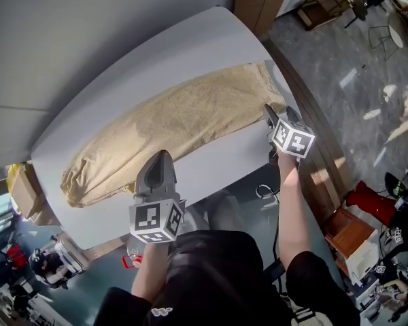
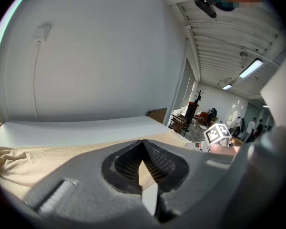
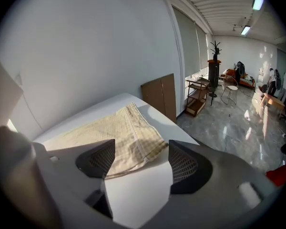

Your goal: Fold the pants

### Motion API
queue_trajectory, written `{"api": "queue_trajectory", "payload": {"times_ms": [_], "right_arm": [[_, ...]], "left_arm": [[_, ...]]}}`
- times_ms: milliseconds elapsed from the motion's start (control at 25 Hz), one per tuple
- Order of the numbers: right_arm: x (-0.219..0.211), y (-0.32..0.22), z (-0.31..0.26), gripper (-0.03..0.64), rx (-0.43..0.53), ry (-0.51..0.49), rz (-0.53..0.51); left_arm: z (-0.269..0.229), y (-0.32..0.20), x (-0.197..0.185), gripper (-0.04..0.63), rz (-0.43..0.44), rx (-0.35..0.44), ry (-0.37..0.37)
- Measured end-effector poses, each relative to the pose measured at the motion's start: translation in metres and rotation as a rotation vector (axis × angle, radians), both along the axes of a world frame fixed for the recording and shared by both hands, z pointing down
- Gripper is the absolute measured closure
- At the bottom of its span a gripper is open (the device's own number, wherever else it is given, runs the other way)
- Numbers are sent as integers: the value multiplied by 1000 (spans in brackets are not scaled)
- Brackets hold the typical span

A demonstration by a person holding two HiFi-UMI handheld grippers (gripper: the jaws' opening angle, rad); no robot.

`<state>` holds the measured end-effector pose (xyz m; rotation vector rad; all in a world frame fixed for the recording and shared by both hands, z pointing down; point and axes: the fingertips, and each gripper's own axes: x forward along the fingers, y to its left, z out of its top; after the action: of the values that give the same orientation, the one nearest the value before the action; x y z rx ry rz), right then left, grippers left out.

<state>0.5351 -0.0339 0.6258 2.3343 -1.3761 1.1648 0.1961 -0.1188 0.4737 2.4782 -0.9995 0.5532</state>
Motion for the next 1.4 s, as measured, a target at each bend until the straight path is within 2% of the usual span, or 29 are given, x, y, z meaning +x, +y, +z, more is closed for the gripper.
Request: {"api": "queue_trajectory", "payload": {"times_ms": [160, 320, 480, 600, 680, 720, 880, 1120, 1400], "right_arm": [[-2, -2, 7, 267, -26, -29, 1], [1, -5, 14, 301, -76, -8, -21], [-1, -7, 20, 387, -143, 17, -74], [-6, -11, 21, 417, -162, 33, -111], [-14, -14, 21, 519, -157, 31, -154], [-16, -16, 21, 537, -156, 31, -167], [-16, -15, 19, 545, -135, 8, -146], [-18, -13, -3, 546, -36, -25, -92], [-30, -24, -42, 546, 23, 28, -114]], "left_arm": [[2, 1, -1, 595, -6, -2, -5], [2, -1, -6, 595, -18, 0, -10], [-1, -2, -12, 595, -31, 4, -11], [-1, -4, -21, 595, -44, 3, -13], [-1, -3, -26, 595, -50, 2, -16], [-1, -3, -29, 595, -54, 3, -17], [-3, 2, -38, 595, -66, 9, -15], [-8, 1, -64, 595, -100, 16, -10], [-16, 0, -96, 595, -168, 35, 9]]}}
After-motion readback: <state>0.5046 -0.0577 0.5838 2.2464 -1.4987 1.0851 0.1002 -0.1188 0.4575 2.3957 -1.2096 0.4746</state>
